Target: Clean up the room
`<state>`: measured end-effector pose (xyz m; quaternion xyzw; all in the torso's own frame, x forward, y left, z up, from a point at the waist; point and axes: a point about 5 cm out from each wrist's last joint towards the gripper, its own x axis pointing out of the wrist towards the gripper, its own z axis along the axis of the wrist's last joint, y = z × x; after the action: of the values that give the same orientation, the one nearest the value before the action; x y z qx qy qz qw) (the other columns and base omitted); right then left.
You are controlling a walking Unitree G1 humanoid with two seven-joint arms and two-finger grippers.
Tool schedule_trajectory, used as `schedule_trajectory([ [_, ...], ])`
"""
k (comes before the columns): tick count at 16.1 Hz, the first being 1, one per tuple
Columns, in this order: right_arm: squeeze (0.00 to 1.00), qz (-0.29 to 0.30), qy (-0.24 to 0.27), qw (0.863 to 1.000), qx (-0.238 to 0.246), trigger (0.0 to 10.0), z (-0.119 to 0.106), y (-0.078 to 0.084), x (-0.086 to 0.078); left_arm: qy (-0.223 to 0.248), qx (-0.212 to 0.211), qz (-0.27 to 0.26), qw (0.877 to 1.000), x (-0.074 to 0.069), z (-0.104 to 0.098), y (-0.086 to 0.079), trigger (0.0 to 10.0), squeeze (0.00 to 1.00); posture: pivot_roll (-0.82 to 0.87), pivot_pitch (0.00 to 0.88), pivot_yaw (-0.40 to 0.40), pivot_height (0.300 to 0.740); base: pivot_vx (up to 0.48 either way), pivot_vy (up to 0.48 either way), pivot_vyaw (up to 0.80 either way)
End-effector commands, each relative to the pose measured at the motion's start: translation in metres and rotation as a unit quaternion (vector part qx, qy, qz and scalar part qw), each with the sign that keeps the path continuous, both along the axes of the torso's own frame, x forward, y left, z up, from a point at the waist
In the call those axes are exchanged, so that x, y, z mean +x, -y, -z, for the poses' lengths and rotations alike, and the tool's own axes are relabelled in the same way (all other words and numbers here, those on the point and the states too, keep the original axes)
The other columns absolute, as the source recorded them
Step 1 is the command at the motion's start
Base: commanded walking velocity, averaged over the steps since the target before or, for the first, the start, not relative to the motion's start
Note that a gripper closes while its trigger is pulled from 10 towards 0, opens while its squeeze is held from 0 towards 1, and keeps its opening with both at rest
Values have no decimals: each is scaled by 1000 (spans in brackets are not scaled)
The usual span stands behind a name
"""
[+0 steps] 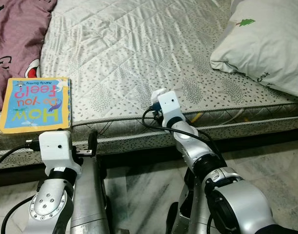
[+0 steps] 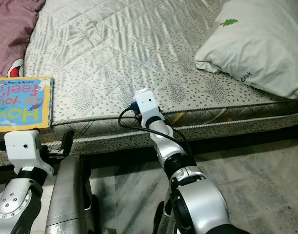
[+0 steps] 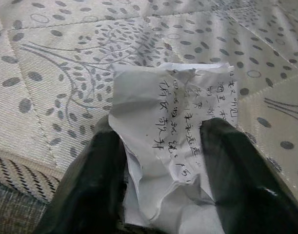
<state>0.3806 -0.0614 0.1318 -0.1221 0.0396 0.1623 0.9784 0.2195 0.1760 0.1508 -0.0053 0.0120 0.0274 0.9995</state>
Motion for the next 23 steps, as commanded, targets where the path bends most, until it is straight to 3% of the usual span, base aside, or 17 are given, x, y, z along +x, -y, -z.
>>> schedule_trajectory([
  [1, 0, 14, -39, 999, 3, 0, 19, 7, -6, -17, -1, -1, 1000, -1, 6, -2, 10000, 0, 209, 214, -60, 474, 0, 0, 0],
  [4, 0, 25, -47, 998, 19, 0, 20, 9, -6, -12, -1, 8, 1000, 2, 3, -2, 10000, 0, 210, 205, -55, 474, 0, 0, 0],
  [6, 0, 25, -46, 998, 23, 0, 18, 9, -5, 1, -31, 54, 998, 6, -1, 9, 10000, 0, 205, 196, -57, 474, 0, 0, 0],
  [9, 0, 23, -43, 998, 25, 0, 16, 10, -3, 5, -43, 79, 996, 9, -1, 17, 10000, 0, 198, 178, -63, 474, 0, 0, 0],
  [16, 0, 35, -28, 998, 47, 0, -2, 17, 7, 25, -43, 85, 995, 29, 0, 22, 10000, 0, 141, 79, -77, 474, 0, 0, 0],
  [20, 0, 66, 1, 993, 103, 0, -8, 41, 9, 44, -40, 72, 996, 43, 1, 20, 10000, 0, 85, 8, -78, 474, 0, 0, 0],
  [23, 0, 93, 21, 986, 136, 0, -2, 63, 2, 61, -35, 42, 997, 52, 2, 13, 10000, 0, 54, 0, -90, 474, 0, 0, 0],
])
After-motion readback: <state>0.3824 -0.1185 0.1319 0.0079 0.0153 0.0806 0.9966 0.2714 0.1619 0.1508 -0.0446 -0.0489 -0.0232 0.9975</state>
